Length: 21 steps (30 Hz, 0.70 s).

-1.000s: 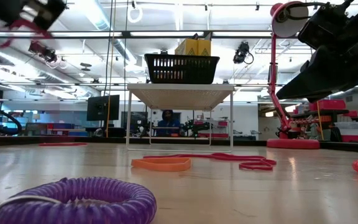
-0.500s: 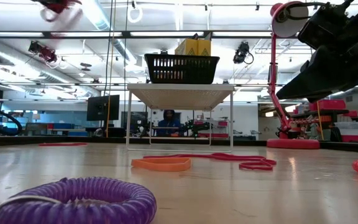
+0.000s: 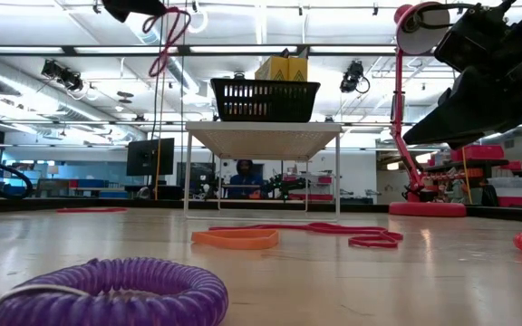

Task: Pick & Place Office Desk Supplies
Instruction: Put the red rubber band into the red bin on the shelf

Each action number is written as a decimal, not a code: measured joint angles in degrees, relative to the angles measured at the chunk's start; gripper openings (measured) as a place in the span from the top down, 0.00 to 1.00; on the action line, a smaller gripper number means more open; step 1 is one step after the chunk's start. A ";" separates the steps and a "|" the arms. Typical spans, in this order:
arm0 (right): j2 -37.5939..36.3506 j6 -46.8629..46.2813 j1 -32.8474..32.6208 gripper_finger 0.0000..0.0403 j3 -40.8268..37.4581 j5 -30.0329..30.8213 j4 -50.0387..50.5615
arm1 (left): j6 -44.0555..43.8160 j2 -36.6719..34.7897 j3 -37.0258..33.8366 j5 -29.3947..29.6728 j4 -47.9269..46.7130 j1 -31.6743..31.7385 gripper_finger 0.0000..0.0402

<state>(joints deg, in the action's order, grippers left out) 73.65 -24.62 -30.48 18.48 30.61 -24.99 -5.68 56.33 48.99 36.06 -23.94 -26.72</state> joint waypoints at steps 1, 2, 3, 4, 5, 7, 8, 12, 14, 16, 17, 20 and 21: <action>0.02 -0.01 0.00 0.94 0.00 0.00 0.00 | 0.15 -0.52 0.00 0.00 0.00 1.06 0.98; 0.02 0.00 0.00 0.94 0.00 0.00 0.00 | 0.31 -0.97 0.00 0.02 0.07 2.02 0.98; 0.02 -0.01 0.00 0.94 0.00 0.00 0.00 | 0.53 -1.27 0.04 0.10 0.15 3.08 0.98; 0.02 0.00 0.02 0.94 0.00 0.00 0.00 | 0.84 -1.48 0.04 0.17 0.15 4.17 0.98; 0.02 0.00 0.00 0.94 0.00 0.00 0.00 | 1.25 -1.68 0.13 0.28 0.02 5.31 0.98; 0.02 -0.02 0.00 0.94 0.00 0.02 0.00 | 1.95 -1.68 1.36 0.35 -0.55 7.82 0.98; 0.01 0.00 0.02 0.94 0.00 0.02 0.00 | 2.72 -1.61 2.37 0.37 -0.51 9.04 0.98; 0.02 0.00 0.02 0.94 0.00 0.02 0.00 | 7.70 -1.36 7.83 0.41 -0.79 13.83 0.98; 0.01 -0.01 0.01 0.94 0.00 0.04 -0.01 | 8.76 -0.91 10.90 0.33 -1.30 16.80 0.98; 0.02 -0.02 0.00 0.94 0.00 0.04 -0.02 | 9.39 -0.05 13.76 -0.11 -1.60 20.12 0.98; 0.02 0.00 0.00 0.94 0.00 0.04 -0.02 | 9.81 0.61 15.08 -0.81 -1.61 21.89 0.98; 0.00 0.00 0.00 0.94 0.00 0.04 -0.02 | 11.23 3.45 18.39 -3.37 -2.23 27.42 0.98; 0.01 0.00 0.02 0.94 0.00 0.08 -0.02 | 11.86 4.66 19.37 -4.36 -2.25 29.33 0.98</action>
<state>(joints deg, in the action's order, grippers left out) 73.66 -24.62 -30.46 18.48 30.69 -25.02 6.18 60.99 68.36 31.70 -26.20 2.61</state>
